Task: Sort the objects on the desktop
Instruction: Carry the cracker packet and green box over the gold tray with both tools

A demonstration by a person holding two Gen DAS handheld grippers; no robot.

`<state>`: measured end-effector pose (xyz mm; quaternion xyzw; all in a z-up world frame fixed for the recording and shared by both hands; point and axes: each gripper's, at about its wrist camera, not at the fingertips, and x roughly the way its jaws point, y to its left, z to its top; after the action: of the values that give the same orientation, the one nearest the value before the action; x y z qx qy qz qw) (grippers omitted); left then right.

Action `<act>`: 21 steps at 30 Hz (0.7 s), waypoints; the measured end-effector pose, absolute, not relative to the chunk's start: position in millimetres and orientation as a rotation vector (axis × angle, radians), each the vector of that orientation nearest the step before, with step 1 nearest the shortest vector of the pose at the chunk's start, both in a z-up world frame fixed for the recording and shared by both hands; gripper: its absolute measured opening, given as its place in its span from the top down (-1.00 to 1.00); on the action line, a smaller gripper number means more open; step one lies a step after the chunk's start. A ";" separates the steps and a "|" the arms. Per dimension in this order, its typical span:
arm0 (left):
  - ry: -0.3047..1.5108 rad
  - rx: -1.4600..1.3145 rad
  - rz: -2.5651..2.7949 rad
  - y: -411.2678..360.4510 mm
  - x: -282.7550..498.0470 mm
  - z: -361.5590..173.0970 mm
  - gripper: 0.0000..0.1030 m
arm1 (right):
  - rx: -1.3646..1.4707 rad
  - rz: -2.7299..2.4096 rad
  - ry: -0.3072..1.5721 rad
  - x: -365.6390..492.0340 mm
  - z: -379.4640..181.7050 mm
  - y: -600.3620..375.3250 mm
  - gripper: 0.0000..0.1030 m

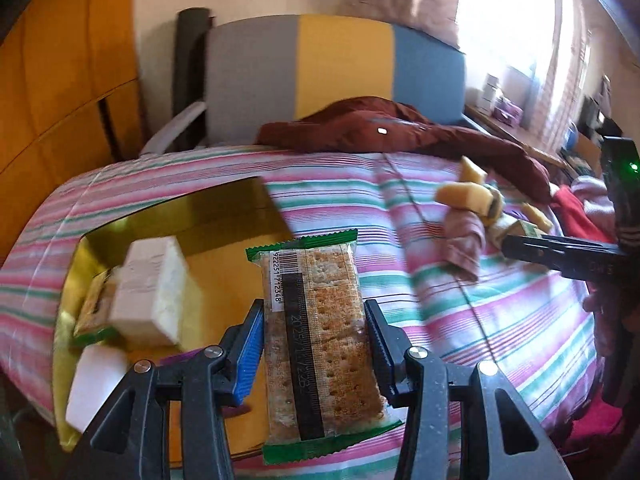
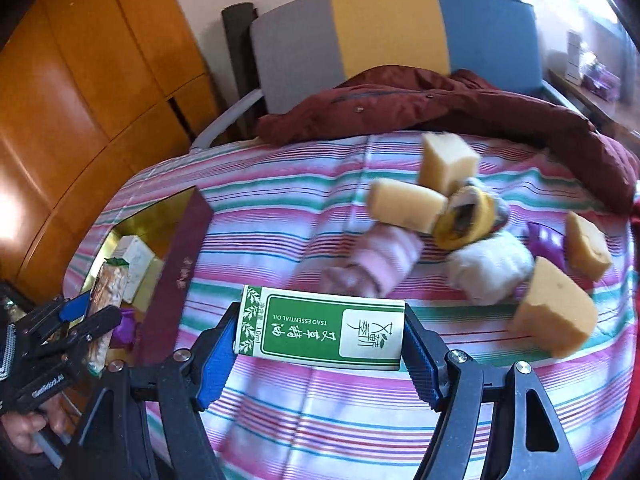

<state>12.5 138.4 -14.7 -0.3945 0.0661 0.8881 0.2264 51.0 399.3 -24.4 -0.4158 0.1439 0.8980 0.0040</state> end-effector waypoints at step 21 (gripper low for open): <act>-0.161 -1.197 2.742 -35.1 -29.4 -35.4 0.07 | -1.575 3.029 0.396 -71.9 3.6 206.4 -0.44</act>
<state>-29.4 -35.1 -35.4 -0.3984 -0.0537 0.9128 0.0724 -71.9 206.4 3.6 -0.4534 0.1140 0.8717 -0.1470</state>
